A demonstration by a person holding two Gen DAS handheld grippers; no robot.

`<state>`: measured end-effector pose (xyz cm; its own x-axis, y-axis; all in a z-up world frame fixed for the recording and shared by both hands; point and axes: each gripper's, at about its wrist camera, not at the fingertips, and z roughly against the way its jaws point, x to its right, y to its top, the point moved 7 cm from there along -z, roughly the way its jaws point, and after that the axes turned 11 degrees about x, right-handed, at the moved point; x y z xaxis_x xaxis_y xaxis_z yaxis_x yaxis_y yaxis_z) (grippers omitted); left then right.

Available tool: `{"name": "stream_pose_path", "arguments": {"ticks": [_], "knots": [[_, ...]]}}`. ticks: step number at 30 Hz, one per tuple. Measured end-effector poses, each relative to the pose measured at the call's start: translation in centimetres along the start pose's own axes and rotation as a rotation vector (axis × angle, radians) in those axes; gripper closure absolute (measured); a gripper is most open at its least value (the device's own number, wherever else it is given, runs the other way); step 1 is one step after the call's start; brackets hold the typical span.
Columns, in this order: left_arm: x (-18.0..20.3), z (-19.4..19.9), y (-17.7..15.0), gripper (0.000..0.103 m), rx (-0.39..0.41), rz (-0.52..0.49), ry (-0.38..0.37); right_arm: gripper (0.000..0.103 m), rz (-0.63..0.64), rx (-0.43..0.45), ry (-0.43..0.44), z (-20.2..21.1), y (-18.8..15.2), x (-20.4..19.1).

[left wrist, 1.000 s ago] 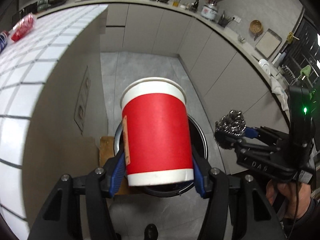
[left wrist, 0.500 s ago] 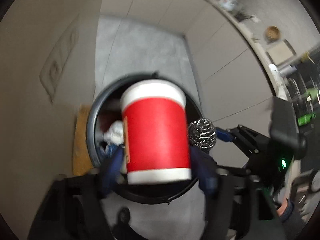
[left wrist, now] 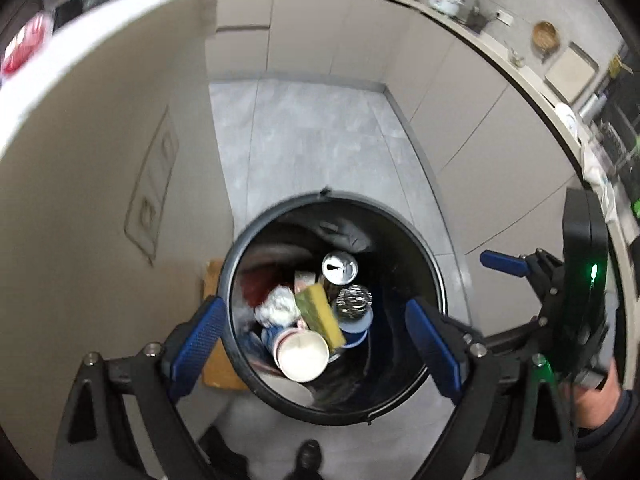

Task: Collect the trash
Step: 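Open both tools to drop the red cup and scrubber into the bin, then move both tools back from the bin toward the table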

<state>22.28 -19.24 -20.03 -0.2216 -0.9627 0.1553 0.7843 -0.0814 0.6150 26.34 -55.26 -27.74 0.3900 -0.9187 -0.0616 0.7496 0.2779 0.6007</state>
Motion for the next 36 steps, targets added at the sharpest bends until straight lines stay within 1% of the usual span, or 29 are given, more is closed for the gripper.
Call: {"name": "stream_pose_path", "arguments": {"ticks": [3,7,8,12,19,23,27,30,32,36], "knots": [[0.5,1.1,0.7,0.010,0.026,-0.011,-0.002,0.000,-0.065,0.032,-0.005,1.6,1.2,0.7],[0.9,1.9,2.3,0.010,0.054,-0.018,-0.002,0.000,-0.087,0.070,-0.021,3.2,2.6,0.7],[1.1,1.5,2.7,0.010,0.057,-0.020,0.000,0.000,-0.089,0.079,-0.023,3.7,3.0,0.6],[1.3,1.9,3.9,0.010,0.081,-0.019,-0.001,0.000,-0.079,0.103,-0.031,4.9,4.1,0.5],[1.4,3.1,4.4,0.010,0.100,-0.017,0.004,0.000,-0.053,0.129,-0.037,7.0,5.3,0.2],[0.9,4.6,5.3,0.010,0.136,0.001,0.014,0.000,-0.028,0.174,-0.027,8.8,6.7,-0.2],[-0.3,7.0,7.0,0.010,0.194,0.016,0.031,0.000,-0.018,0.223,-0.005,9.8,9.0,-1.5],[-1.9,8.6,8.2,0.010,0.233,0.021,0.057,0.000,-0.020,0.266,0.039,10.5,11.0,-3.2],[-3.6,9.9,9.1,0.010,0.262,0.026,0.088,0.000,-0.004,0.286,0.057,10.7,12.3,-4.7],[-7.1,11.4,9.6,0.010,0.294,0.053,0.140,0.000,0.035,0.306,0.100,10.7,14.6,-8.2]]}}
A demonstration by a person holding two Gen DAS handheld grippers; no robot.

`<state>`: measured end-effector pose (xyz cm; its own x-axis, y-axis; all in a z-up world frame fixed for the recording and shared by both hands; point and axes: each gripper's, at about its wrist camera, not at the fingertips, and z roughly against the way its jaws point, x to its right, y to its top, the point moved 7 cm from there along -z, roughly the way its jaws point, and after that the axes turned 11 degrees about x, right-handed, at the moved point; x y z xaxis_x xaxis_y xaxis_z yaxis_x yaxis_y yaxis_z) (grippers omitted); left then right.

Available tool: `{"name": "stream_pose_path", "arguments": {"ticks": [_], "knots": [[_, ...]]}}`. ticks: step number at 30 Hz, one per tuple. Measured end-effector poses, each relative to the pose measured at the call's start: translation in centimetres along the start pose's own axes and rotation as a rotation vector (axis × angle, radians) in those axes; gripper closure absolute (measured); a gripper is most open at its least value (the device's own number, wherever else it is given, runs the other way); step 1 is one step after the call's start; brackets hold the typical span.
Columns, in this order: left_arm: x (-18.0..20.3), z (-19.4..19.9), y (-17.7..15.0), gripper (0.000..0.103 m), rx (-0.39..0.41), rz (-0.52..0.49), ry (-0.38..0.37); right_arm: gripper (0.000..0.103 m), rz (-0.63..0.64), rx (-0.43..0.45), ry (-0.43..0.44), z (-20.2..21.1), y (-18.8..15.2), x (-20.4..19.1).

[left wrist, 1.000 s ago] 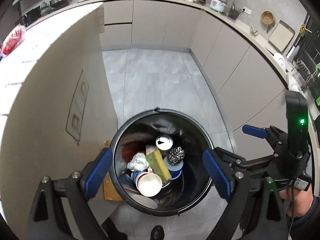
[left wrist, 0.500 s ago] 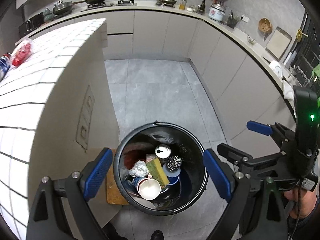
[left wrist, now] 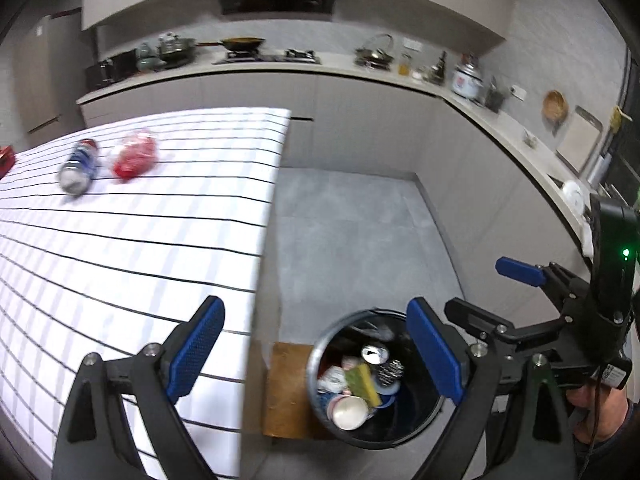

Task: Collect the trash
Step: 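Move both tools back from the bin toward the table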

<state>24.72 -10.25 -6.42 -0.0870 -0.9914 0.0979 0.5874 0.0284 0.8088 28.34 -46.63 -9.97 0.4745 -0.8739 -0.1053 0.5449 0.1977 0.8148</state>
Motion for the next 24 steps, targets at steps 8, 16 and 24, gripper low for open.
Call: {"name": "stream_pose_path", "arguments": {"ticks": [8,16,24], "knots": [[-9.2,0.8,0.8,0.010,0.036,0.073,0.102,0.000,0.094,-0.011,0.025,-3.1,3.7,-7.4],[-20.3,-0.5,2.9,0.010,0.059,0.161,0.167,0.000,0.101,-0.005,0.010,-7.8,8.1,-13.9],[-30.3,-4.5,5.5,0.010,0.048,0.204,0.198,0.000,0.108,-0.042,-0.014,-15.9,11.3,-20.2]]}}
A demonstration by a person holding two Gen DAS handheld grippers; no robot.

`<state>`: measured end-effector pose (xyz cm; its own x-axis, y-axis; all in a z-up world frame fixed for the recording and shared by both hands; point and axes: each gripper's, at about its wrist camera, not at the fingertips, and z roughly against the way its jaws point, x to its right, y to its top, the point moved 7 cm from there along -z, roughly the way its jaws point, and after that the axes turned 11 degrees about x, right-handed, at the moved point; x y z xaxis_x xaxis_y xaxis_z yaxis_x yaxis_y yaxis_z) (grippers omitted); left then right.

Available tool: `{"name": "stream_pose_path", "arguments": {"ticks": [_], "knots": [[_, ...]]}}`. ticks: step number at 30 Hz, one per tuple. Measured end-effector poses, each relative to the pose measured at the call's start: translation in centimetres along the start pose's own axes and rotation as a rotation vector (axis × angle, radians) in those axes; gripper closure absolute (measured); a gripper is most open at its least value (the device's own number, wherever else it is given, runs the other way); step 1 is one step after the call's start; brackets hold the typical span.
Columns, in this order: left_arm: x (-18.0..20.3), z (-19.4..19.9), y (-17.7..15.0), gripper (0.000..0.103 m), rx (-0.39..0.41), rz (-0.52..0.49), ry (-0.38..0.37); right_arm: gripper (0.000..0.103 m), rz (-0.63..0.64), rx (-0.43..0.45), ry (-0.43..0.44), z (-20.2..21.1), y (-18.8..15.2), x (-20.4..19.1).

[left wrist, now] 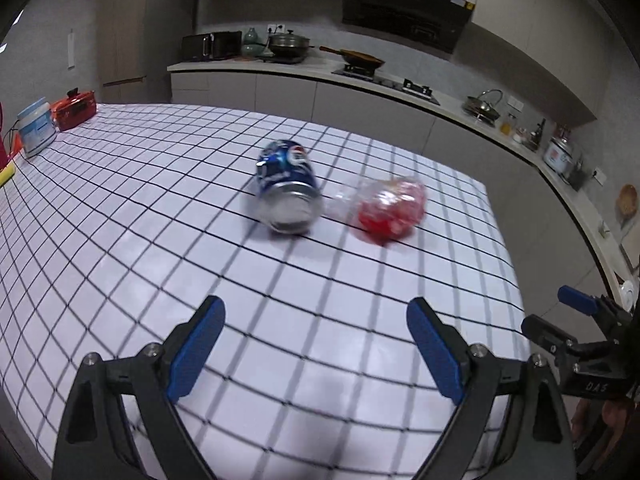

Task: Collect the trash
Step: 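Move both tools back from the bin toward the table, then grasp the blue Pepsi can with left tool while right tool grasps the plastic bag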

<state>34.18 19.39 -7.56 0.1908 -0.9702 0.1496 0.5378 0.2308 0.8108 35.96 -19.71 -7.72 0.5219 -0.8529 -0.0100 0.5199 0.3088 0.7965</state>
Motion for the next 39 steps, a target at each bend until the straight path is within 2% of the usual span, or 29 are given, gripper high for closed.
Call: {"name": "stream_pose_path", "arguments": {"ticks": [4,10,18,25,31,33,39], "knots": [[-1.7,-3.8,2.2,0.010,-0.009,-0.011,-0.006,0.000,0.008,-0.030,-0.003,-3.8,0.7,-1.9],[-1.8,-8.6,3.9,0.010,-0.057,-0.021,-0.046,0.000,0.004,-0.070,-0.009,-8.9,1.8,-3.8],[-1.8,-11.7,5.0,0.010,-0.085,-0.050,-0.078,0.000,0.011,-0.104,-0.014,-13.4,3.4,-3.9],[-3.9,-11.9,5.5,0.011,-0.092,-0.049,-0.077,0.000,0.022,-0.110,0.003,-15.6,4.6,-5.7],[-5.7,-11.7,5.6,0.022,-0.105,-0.042,-0.089,0.000,0.032,-0.121,0.024,-17.5,5.3,-7.6],[-6.2,-11.7,5.6,0.023,-0.112,-0.037,-0.100,0.009,0.016,-0.109,0.038,-17.7,5.7,-8.0],[-5.5,-12.0,5.7,0.023,-0.117,-0.063,-0.132,0.012,-0.004,-0.101,0.044,-17.5,5.9,-8.0]]}}
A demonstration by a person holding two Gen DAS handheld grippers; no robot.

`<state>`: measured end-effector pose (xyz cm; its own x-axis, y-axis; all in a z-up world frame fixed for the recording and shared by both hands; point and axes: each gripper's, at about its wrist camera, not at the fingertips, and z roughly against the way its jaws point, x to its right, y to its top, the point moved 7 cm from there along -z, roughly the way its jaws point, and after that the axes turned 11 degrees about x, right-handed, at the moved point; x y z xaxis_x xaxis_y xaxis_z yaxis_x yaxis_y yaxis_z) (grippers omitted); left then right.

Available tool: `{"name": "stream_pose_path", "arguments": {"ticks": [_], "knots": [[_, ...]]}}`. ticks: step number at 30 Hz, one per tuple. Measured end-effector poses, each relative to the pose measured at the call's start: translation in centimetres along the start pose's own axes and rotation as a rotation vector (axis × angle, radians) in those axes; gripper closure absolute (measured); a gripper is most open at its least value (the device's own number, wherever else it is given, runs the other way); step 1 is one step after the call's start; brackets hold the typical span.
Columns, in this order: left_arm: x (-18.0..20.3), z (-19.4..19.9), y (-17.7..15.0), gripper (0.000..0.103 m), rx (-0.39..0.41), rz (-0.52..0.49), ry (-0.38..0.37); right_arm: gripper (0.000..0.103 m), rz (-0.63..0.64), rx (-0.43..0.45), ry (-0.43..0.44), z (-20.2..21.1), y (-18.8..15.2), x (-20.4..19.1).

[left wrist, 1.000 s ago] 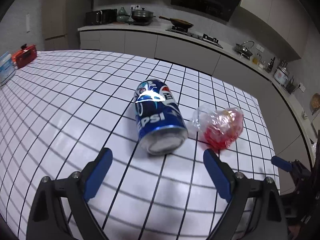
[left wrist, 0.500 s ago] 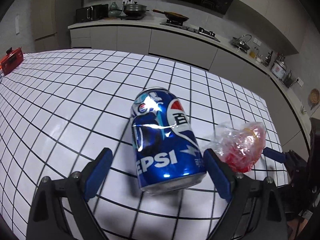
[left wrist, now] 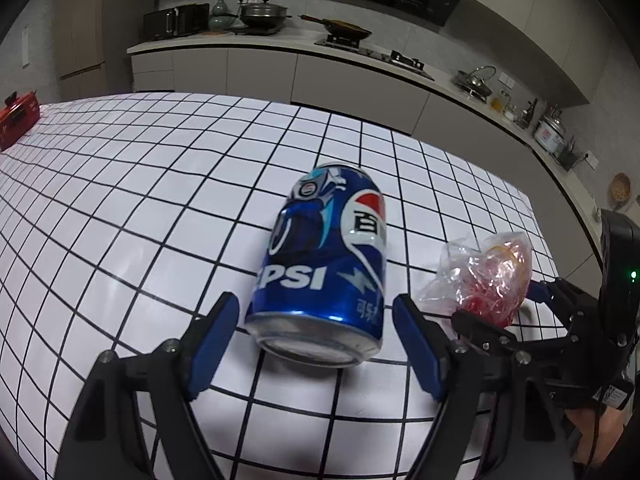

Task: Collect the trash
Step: 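Grasp the blue Pepsi can with left tool while right tool grasps the plastic bag, then carry the Pepsi can and plastic bag over the black bin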

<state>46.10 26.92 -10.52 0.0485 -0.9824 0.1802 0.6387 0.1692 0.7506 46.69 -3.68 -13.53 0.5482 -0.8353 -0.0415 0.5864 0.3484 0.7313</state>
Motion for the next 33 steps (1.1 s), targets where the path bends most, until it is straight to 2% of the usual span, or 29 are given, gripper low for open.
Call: {"name": "stream_pose_path", "arguments": {"ticks": [11,13,33], "knots": [[0.7,-1.7,-0.1,0.023,-0.018,-0.021,-0.018,0.012,-0.025,-0.004,-0.024,1.0,-0.8,1.4],[0.7,-1.9,-0.2,0.032,-0.022,-0.026,-0.018,0.012,-0.026,-0.004,-0.031,1.1,-0.9,1.7],[2.7,1.5,-1.1,0.036,0.033,-0.063,-0.010,0.012,-0.056,0.012,-0.075,3.9,-1.6,2.5]]}}
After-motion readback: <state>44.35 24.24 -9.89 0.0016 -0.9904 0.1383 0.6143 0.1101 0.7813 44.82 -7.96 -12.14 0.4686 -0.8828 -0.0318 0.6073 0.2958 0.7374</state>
